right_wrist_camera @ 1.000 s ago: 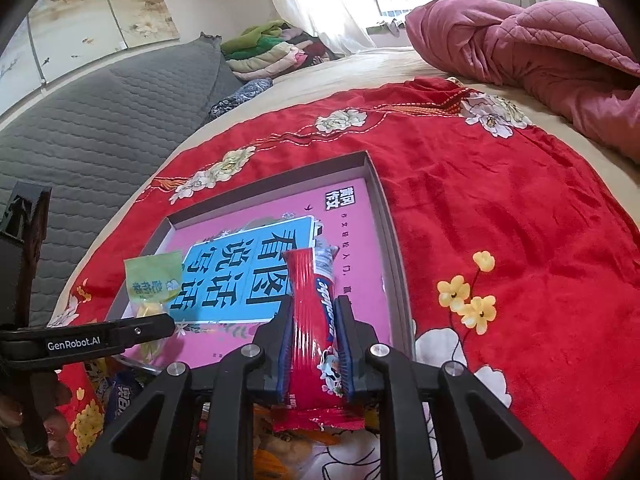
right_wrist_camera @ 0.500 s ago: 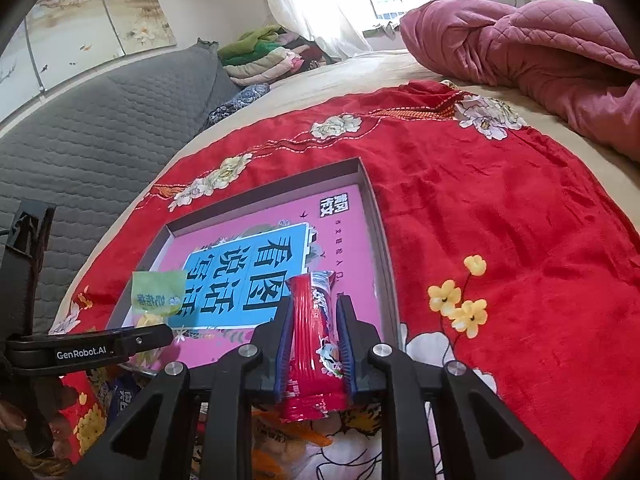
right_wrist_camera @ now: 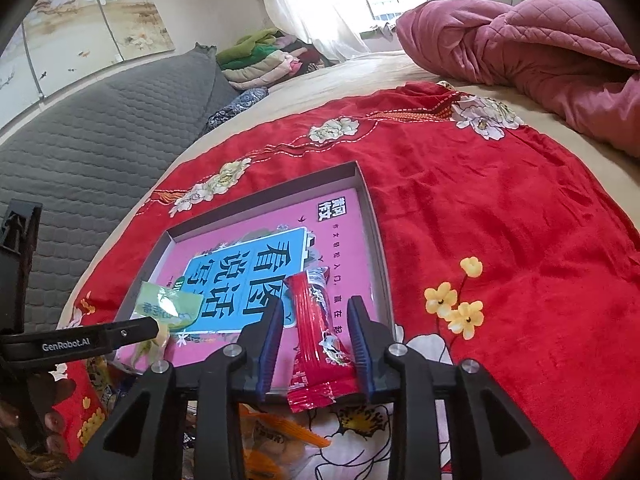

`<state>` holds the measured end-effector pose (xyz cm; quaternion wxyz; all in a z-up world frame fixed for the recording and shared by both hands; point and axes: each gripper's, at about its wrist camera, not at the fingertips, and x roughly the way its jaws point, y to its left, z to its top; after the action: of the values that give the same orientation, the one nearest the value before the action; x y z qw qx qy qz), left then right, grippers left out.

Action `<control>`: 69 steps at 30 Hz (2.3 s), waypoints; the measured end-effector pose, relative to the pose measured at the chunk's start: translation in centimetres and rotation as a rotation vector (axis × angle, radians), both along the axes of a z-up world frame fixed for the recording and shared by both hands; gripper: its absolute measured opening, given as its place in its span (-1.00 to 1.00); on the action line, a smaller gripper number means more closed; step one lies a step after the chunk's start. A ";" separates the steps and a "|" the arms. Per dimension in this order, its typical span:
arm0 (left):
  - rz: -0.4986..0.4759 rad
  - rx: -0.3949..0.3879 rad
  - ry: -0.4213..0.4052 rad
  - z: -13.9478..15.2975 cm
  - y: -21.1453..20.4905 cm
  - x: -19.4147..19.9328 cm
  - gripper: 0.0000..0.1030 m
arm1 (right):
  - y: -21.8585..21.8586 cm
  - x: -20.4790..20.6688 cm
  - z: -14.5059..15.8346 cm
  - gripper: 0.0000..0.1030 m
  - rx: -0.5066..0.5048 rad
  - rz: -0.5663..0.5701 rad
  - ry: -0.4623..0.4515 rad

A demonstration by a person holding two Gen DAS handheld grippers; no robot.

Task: Organize snacks
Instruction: 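Open the right tool to drop the red pack in the box while the left drops the green bag, then move both open tools back over the snack pile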

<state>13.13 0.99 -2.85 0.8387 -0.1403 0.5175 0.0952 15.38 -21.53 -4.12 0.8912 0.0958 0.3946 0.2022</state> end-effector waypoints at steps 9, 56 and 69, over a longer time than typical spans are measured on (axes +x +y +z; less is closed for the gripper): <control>-0.003 0.004 -0.036 1.7 0.3 -0.7 0.19 | 0.2 -0.4 0.6 -0.16 0.002 0.006 -0.024; -0.004 -0.026 -0.065 4.1 3.6 -7.6 0.23 | -1.7 -5.0 4.1 0.57 -0.023 0.005 -0.090; -0.009 -0.045 -0.042 3.4 3.4 -8.6 0.23 | -1.6 -7.5 5.0 0.63 -0.021 0.040 -0.083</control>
<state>4.55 4.41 0.54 0.8464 -0.1585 0.5026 0.0768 7.88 -23.15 0.83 0.9036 0.0700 0.3611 0.2194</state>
